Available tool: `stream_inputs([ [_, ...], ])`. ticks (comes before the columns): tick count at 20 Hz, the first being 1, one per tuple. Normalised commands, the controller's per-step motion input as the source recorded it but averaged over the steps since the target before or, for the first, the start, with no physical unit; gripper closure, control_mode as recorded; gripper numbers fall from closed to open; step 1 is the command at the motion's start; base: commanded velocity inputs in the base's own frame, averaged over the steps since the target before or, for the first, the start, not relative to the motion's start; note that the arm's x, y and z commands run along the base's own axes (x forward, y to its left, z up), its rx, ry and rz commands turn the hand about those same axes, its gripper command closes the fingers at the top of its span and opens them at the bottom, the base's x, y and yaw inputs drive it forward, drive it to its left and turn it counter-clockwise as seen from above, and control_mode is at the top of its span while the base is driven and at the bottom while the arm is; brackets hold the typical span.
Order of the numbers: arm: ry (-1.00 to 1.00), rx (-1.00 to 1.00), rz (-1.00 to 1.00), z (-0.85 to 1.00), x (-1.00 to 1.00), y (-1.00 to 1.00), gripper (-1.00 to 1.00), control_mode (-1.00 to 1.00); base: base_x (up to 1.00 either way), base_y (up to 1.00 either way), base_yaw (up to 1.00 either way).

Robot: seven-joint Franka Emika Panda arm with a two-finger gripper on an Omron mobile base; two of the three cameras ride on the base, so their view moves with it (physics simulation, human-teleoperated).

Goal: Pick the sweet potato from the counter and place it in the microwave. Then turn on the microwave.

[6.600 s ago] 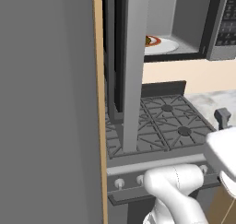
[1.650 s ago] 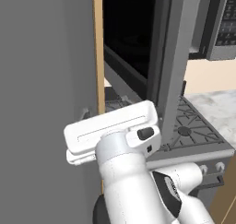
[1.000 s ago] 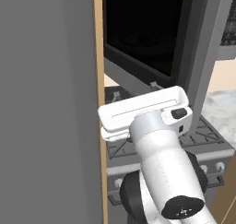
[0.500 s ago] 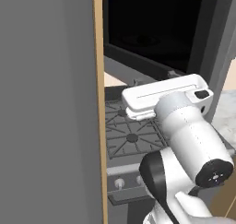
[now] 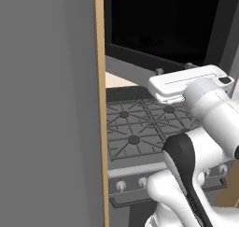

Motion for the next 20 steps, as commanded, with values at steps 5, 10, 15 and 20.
stream_inputs([
  [5,0.0,0.01,0.09,-0.03,0.48,-0.27,-1.0,-1.0,0.0,0.0,0.0],
  [10,0.0,0.0,0.03,0.0,0.46,-0.08,-1.0,-1.0,0.0,0.0,0.0],
  [15,0.02,0.0,0.0,0.0,0.49,-0.01,-1.0,-1.0,0.0,0.0,0.0],
  [20,0.0,0.02,0.0,0.0,0.51,-0.14,-1.0,-1.0,0.0,0.0,0.0],
])
